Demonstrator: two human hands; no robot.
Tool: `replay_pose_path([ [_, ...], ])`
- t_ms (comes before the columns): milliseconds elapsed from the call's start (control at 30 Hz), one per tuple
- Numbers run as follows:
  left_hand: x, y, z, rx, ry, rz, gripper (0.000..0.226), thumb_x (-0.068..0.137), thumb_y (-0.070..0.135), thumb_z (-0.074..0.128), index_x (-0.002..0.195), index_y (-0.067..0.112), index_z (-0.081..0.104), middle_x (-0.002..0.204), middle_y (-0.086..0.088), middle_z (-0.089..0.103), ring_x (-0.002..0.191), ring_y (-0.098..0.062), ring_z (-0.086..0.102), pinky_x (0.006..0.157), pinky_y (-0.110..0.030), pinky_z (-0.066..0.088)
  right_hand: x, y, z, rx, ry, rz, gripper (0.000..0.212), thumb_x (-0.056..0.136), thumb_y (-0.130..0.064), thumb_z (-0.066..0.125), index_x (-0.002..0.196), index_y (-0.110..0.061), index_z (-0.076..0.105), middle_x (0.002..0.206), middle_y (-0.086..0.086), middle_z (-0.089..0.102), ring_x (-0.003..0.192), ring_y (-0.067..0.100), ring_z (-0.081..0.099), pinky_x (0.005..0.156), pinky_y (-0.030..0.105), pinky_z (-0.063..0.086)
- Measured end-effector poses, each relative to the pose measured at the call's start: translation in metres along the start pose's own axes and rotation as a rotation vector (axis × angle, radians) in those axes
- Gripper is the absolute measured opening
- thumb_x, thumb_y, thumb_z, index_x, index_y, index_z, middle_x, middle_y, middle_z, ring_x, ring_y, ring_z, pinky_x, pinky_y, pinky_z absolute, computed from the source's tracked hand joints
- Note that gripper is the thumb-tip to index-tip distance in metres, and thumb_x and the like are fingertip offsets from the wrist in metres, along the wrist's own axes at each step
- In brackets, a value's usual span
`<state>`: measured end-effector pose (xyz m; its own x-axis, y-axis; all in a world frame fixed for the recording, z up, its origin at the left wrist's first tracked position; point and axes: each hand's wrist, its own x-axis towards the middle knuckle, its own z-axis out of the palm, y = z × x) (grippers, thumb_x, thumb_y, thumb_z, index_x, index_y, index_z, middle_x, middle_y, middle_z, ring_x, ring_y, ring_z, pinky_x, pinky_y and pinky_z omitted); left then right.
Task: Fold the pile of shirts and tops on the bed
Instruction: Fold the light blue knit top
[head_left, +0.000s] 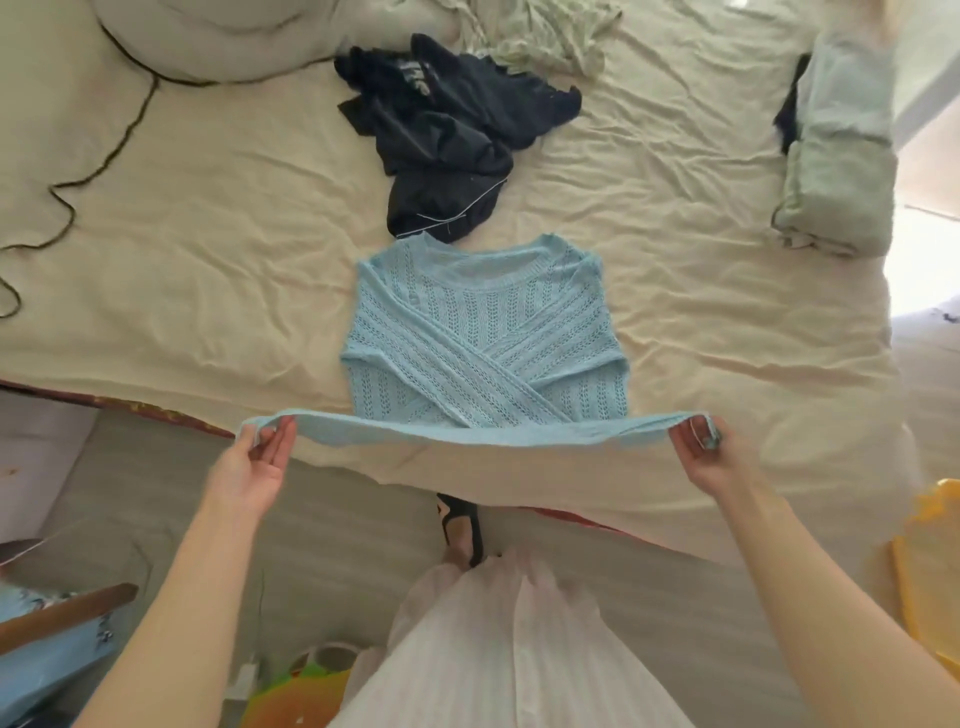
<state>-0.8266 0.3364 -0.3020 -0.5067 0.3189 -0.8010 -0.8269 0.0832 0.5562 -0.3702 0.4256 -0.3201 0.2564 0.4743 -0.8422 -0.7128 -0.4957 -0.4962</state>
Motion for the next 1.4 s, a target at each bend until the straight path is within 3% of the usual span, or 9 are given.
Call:
replay_pose_path([
  [200,0.089,0.028,0.112,0.000,-0.088,-0.015,0.026,0.101,0.014,0.038,0.078,0.005,0.048,0.051,-0.003,0.058,0.114,-0.022,0.058,0.081,-0.029,0.054,0.068,-0.044,0.115,-0.001,-0.002,-0.054,0.035,0.099,-0.013,0.043,0.067,-0.006,0.055,0.043,0.002,0.056,0.045,0.014,0.064,0.049,0.030,0.056],
  [367,0.154,0.042,0.206,0.079,-0.150,0.033,0.026,0.100,0.010,0.038,0.077,0.005,0.048,0.060,-0.004,0.058,0.076,-0.018,0.065,0.095,-0.027,0.048,0.137,-0.069,0.203,-0.065,-0.065,-0.130,0.026,0.099,-0.012,0.040,0.076,-0.007,0.051,0.049,0.003,0.062,0.073,0.016,0.062,0.051,0.029,0.056],
  [567,0.199,0.018,0.224,0.471,-0.277,0.001,0.013,0.098,0.026,0.046,0.098,0.014,0.050,0.099,-0.002,0.057,0.091,-0.017,0.060,0.076,-0.031,0.055,0.172,-0.049,0.221,-0.172,-0.102,-0.075,0.033,0.100,-0.021,0.041,0.131,-0.008,0.043,0.122,0.009,0.047,0.113,0.025,0.047,0.101,0.043,0.043],
  [733,0.190,-0.039,0.134,0.828,0.102,0.139,0.040,0.091,0.009,0.054,0.130,0.003,0.045,0.094,-0.009,0.059,0.069,-0.013,0.049,0.064,-0.027,0.044,0.152,0.011,0.157,-0.466,0.184,0.056,0.020,0.097,-0.021,0.046,0.081,-0.011,0.051,0.084,0.005,0.055,0.074,0.017,0.057,0.057,0.025,0.052],
  [800,0.178,-0.061,0.096,0.889,0.273,0.102,0.043,0.089,0.015,0.059,0.128,0.001,0.047,0.111,-0.018,0.060,0.077,-0.017,0.047,0.069,-0.037,0.045,0.139,0.037,0.127,-0.511,0.307,0.071,0.027,0.097,-0.031,0.048,0.078,-0.012,0.049,0.073,0.004,0.049,0.065,0.016,0.052,0.058,0.026,0.046],
  [1000,0.137,-0.106,0.090,0.466,0.029,-0.398,0.041,0.094,0.048,0.040,0.121,0.016,0.039,0.118,-0.009,0.050,0.112,-0.022,0.048,0.103,-0.040,0.037,0.138,0.076,0.099,-0.189,0.178,0.315,0.050,0.092,-0.047,0.050,0.123,-0.008,0.040,0.106,0.012,0.052,0.094,0.023,0.055,0.093,0.042,0.043],
  [1133,0.152,-0.110,0.116,0.160,0.063,-0.291,0.029,0.091,0.025,0.054,0.117,0.012,0.051,0.123,-0.010,0.058,0.105,-0.026,0.058,0.096,-0.045,0.044,0.153,0.069,0.120,-0.018,0.229,0.253,0.025,0.097,-0.019,0.051,0.119,-0.008,0.051,0.102,0.009,0.060,0.104,0.023,0.057,0.096,0.038,0.044],
  [1300,0.154,-0.102,0.108,0.225,0.153,-0.127,0.011,0.094,0.010,0.053,0.097,0.020,0.055,0.114,-0.007,0.062,0.098,-0.022,0.061,0.095,-0.044,0.047,0.154,0.060,0.108,-0.094,0.295,0.172,0.006,0.097,-0.011,0.049,0.092,-0.012,0.051,0.086,0.002,0.058,0.075,0.016,0.057,0.077,0.033,0.053],
  [1400,0.141,-0.098,0.095,0.293,0.188,-0.102,0.013,0.094,0.008,0.053,0.102,0.018,0.055,0.099,-0.002,0.061,0.101,-0.023,0.059,0.090,-0.041,0.048,0.156,0.058,0.090,-0.137,0.342,0.135,0.022,0.095,-0.007,0.051,0.117,-0.010,0.053,0.095,0.005,0.062,0.088,0.020,0.062,0.082,0.036,0.051],
])
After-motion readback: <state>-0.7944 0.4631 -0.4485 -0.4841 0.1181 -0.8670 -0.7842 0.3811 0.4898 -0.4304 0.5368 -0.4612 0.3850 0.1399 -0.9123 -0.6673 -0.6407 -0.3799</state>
